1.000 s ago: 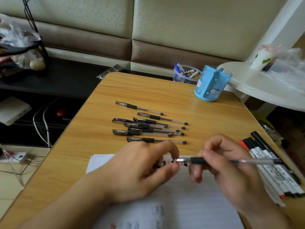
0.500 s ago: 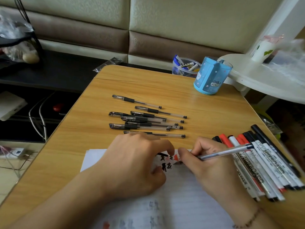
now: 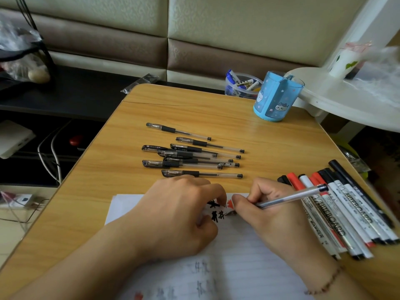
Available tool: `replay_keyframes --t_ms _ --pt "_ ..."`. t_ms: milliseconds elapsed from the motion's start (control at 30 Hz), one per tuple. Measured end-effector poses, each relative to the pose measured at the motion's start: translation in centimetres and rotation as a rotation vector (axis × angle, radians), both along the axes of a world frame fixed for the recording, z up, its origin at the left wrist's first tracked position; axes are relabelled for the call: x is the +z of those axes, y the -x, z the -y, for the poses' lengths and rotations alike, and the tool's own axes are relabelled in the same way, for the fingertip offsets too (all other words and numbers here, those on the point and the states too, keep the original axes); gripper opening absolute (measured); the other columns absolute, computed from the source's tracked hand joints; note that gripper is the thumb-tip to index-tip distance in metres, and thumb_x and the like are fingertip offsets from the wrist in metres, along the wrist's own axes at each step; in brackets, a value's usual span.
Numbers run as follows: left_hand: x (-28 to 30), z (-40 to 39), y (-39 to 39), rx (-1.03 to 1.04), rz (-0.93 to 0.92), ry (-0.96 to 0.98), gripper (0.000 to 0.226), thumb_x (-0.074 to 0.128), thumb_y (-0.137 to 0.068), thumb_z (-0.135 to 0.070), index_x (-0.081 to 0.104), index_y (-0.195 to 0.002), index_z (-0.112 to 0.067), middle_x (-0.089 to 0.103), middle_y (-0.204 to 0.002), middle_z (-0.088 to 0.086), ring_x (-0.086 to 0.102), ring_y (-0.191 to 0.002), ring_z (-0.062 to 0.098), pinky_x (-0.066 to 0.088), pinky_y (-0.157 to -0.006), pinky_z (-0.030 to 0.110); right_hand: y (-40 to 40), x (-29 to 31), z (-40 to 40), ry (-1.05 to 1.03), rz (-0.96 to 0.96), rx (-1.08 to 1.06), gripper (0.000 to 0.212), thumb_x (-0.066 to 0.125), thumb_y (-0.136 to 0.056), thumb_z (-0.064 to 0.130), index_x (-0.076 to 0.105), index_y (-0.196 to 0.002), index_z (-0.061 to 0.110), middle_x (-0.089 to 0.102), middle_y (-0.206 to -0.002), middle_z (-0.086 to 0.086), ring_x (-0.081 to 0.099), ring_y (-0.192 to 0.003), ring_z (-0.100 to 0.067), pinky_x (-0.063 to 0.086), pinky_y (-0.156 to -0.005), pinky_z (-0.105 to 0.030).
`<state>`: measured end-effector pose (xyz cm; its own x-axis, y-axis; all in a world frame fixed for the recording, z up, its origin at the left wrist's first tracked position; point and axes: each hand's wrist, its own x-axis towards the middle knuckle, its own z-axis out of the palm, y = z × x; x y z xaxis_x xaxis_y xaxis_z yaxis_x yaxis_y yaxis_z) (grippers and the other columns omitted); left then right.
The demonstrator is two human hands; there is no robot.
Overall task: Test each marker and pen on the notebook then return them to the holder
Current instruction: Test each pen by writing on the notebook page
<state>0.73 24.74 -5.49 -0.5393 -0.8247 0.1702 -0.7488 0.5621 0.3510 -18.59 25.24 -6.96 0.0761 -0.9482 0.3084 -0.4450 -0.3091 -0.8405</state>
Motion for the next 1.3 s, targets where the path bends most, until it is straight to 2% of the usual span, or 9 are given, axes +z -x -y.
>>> replay_keyframes --t_ms 267,400,467,600,667,733,833,1100,1300 --pt "0.4 -0.1 0.1 0.0 0.001 -0.025 0.048 0.036 -0.065 -0.042 0.054 -0.109 -0.039 0.061 -0.094 -0.015 0.056 -0.085 0.008 0.041 -0.058 0.026 0.1 0.0 0.1 -0.009 -0.003 0.003 0.044 0.074 -0.08 0.007 0.039 -0.052 0.01 0.033 -0.043 0.006 0.028 -0.042 -0.005 0.024 -0.04 -0.02" --pt "0.2 -0.2 0.1 0.012 -0.01 -0.002 0.043 0.045 -0.066 -0.041 0.051 -0.108 -0.038 0.047 -0.073 -0.017 0.046 -0.07 0.009 0.033 -0.054 0.025 0.0 0.1 0.1 0.008 0.013 -0.002 0.04 0.07 -0.077 0.013 0.039 -0.052 0.011 0.033 -0.043 0.006 0.028 -0.041 -0.004 0.025 -0.04 -0.019" --pt "0.1 -0.1 0.1 0.005 -0.049 0.01 0.038 0.044 -0.072 -0.043 0.045 -0.109 -0.038 0.042 -0.069 -0.016 0.036 -0.067 0.009 0.031 -0.056 0.028 0.0 0.1 0.1 -0.003 0.006 -0.006 0.041 0.071 -0.077 0.013 0.039 -0.052 0.011 0.033 -0.042 0.003 0.029 -0.041 -0.005 0.025 -0.04 -0.02" --pt "-0.5 0.2 0.0 -0.031 -0.243 -0.054 0.019 0.035 -0.093 -0.032 0.04 -0.112 -0.033 0.053 -0.076 -0.009 0.045 -0.069 0.011 0.038 -0.062 0.034 0.0 0.4 -0.1 -0.036 0.156 0.009 0.037 0.074 -0.077 0.033 0.049 -0.055 0.016 0.046 -0.041 0.003 0.037 -0.038 -0.005 0.03 -0.04 -0.019" --pt "-0.7 0.5 0.0 0.001 -0.306 -0.059 0.018 0.041 -0.098 -0.028 0.043 -0.116 -0.031 0.062 -0.084 -0.01 0.053 -0.072 0.011 0.042 -0.063 0.03 0.1 1.0 -0.3 -0.073 0.332 0.061 0.027 0.08 -0.078 0.026 0.059 -0.065 0.015 0.058 -0.048 0.005 0.048 -0.041 -0.001 0.037 -0.041 -0.015" --pt "-0.8 1.0 0.0 0.065 -0.396 -0.068 0.022 0.056 -0.096 -0.019 0.05 -0.116 -0.027 0.068 -0.093 -0.012 0.06 -0.082 0.007 0.044 -0.067 0.017 0.2 1.6 -0.5 -0.122 0.436 0.119 0.019 0.085 -0.069 0.02 0.068 -0.073 0.015 0.063 -0.056 0.002 0.055 -0.048 -0.005 0.041 -0.045 -0.014" --pt "-0.9 1.3 0.0 0.15 -0.478 -0.07 0.024 0.07 -0.087 -0.014 0.061 -0.106 -0.025 0.071 -0.09 -0.017 0.061 -0.088 -0.004 0.04 -0.068 0.002 0.6 1.5 -0.5 -0.169 0.51 0.184 0.017 0.068 -0.066 0.026 0.073 -0.081 0.022 0.064 -0.061 -0.008 0.054 -0.05 -0.018 0.034 -0.042 -0.023" --pt "-0.9 1.2 0.1 0.074 -0.532 0.029 0.012 0.066 -0.087 -0.022 0.065 -0.1 -0.021 0.064 -0.086 -0.021 0.056 -0.081 -0.014 0.037 -0.069 0.0 0.3 1.4 -0.4 -0.177 0.546 0.196 0.01 0.07 -0.064 0.023 0.07 -0.074 0.02 0.067 -0.062 -0.015 0.055 -0.044 -0.02 0.039 -0.041 -0.014" --pt "-0.6 1.0 0.0 -0.076 -0.512 0.134 0.022 0.053 -0.091 -0.026 0.066 -0.101 -0.012 0.065 -0.087 -0.01 0.057 -0.08 -0.003 0.04 -0.071 0.006 0.0 1.6 -0.8 -0.12 0.507 0.197 0.005 0.074 -0.075 0.009 0.073 -0.079 0.011 0.07 -0.065 -0.015 0.055 -0.041 -0.02 0.042 -0.044 -0.014"
